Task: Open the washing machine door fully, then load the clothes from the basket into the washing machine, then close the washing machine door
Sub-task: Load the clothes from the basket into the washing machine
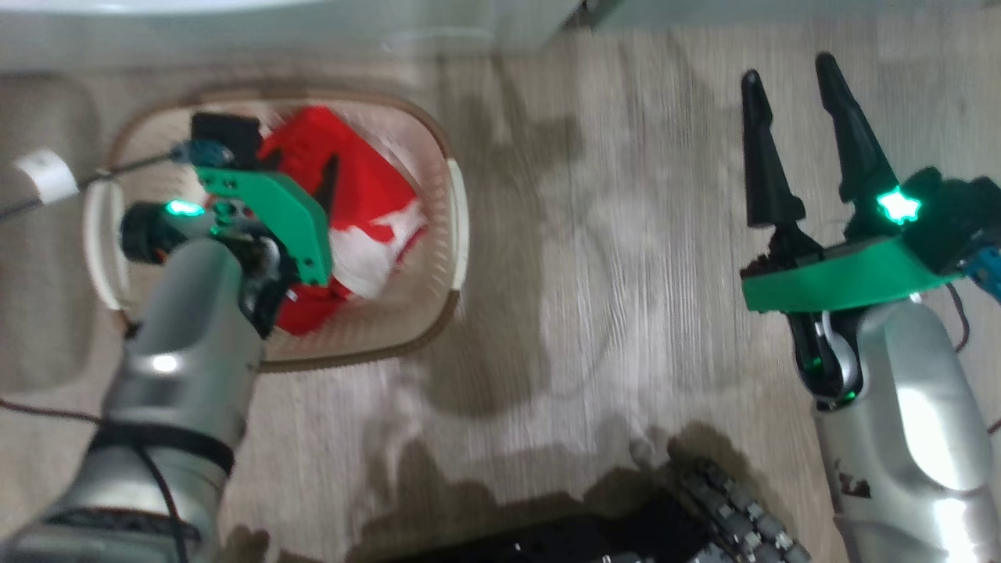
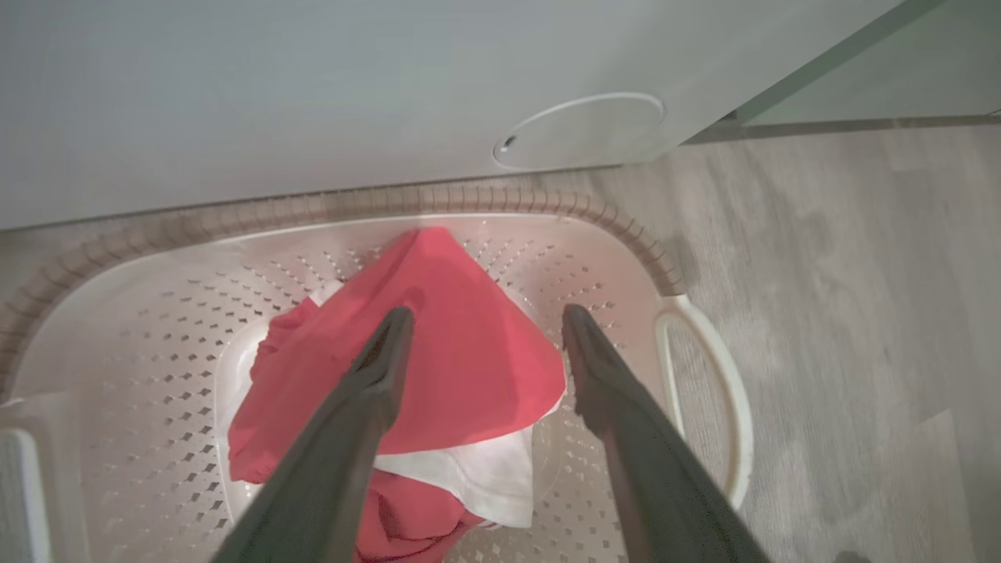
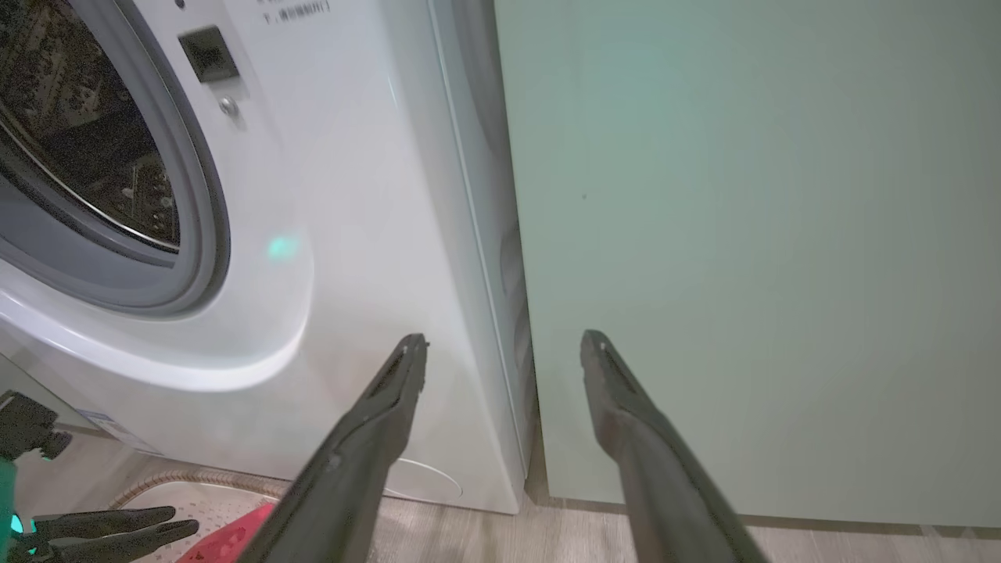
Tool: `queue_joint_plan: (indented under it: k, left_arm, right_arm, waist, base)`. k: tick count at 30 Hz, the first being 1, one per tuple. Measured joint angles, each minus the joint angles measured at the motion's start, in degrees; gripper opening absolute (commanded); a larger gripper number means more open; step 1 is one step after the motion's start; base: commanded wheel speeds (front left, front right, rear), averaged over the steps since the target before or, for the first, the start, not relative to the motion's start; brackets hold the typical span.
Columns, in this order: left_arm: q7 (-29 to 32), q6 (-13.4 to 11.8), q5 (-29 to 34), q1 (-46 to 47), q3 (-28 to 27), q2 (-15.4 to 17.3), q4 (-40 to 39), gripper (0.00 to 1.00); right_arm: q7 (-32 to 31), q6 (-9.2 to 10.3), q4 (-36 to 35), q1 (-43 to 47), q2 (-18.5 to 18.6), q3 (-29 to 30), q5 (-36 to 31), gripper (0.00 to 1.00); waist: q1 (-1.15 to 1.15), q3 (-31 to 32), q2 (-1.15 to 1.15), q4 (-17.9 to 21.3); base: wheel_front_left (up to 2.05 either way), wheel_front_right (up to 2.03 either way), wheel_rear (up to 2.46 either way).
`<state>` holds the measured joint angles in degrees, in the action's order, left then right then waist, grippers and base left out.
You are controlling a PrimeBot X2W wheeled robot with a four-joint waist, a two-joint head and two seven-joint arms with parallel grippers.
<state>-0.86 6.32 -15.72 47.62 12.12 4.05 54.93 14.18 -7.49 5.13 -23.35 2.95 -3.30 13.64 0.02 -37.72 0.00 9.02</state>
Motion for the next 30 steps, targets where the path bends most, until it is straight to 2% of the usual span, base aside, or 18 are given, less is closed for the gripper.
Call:
queue_joint_plan:
  k: [9, 22, 23, 24, 25, 26, 27, 30]
  left_arm:
    - [0.4, 0.6, -1.0, 8.7, 0.1, 5.4, 10.8, 1.00]
    - [2.6, 0.5, -1.9, 15.8, 0.6, 8.5, 16.6, 1.00]
    - [2.8, 0.3, -1.9, 15.9, 0.8, 8.7, 16.7, 0.93]
    - [3.3, -0.1, -1.8, 16.0, 0.9, 8.9, 17.0, 0.81]
    - [3.9, -0.1, -1.8, 16.0, 0.9, 9.0, 17.2, 0.50]
    - [4.2, -0.4, -1.8, 16.0, 1.1, 9.2, 17.5, 0.33]
    - [4.2, -0.4, -1.8, 16.0, 1.1, 9.2, 17.5, 0.00]
    - [5.2, -0.8, -1.8, 16.1, 1.3, 9.4, 17.9, 0.00]
  right_arm:
    - [0.3, 0.00, -0.9, -3.3, 0.0, -2.1, 1.9, 1.00]
    - [0.5, 0.00, -3.0, -5.1, 0.0, -3.5, 3.6, 1.00]
    - [0.5, 0.00, -3.0, -5.4, 0.0, -3.7, 3.8, 1.00]
    - [0.5, 0.00, -3.1, -5.7, 0.0, -4.0, 4.2, 1.00]
    - [0.5, 0.00, -3.1, -5.8, 0.0, -4.2, 4.4, 1.00]
    - [0.5, 0.00, -3.1, -5.8, 0.0, -4.3, 4.7, 1.00]
    - [0.5, 0.00, -3.1, -5.8, 0.0, -4.3, 4.7, 1.00]
    - [0.5, 0.00, -3.1, -5.8, 0.0, -4.4, 5.1, 1.00]
  waist:
    - [0.00, -10.8, 0.00, 3.8]
    - [-0.01, -19.3, 0.00, 7.1]
    - [-0.01, -19.6, 0.00, 7.4]
    - [-0.01, -19.9, 0.00, 7.6]
    - [-0.01, -20.1, 0.00, 7.9]
    - [-0.01, -20.3, 0.00, 8.1]
    - [-0.01, -20.3, 0.00, 8.1]
    - [-0.01, -20.7, 0.00, 8.8]
  base:
    - [0.00, 0.00, 0.00]
    - [0.00, 0.00, 0.00]
    - [0.00, 0.00, 0.00]
    - [0.00, 0.00, 0.00]
    - [0.00, 0.00, 0.00]
    - [0.00, 0.00, 0.00]
    - [0.00, 0.00, 0.00]
    - [0.00, 0.00, 0.00]
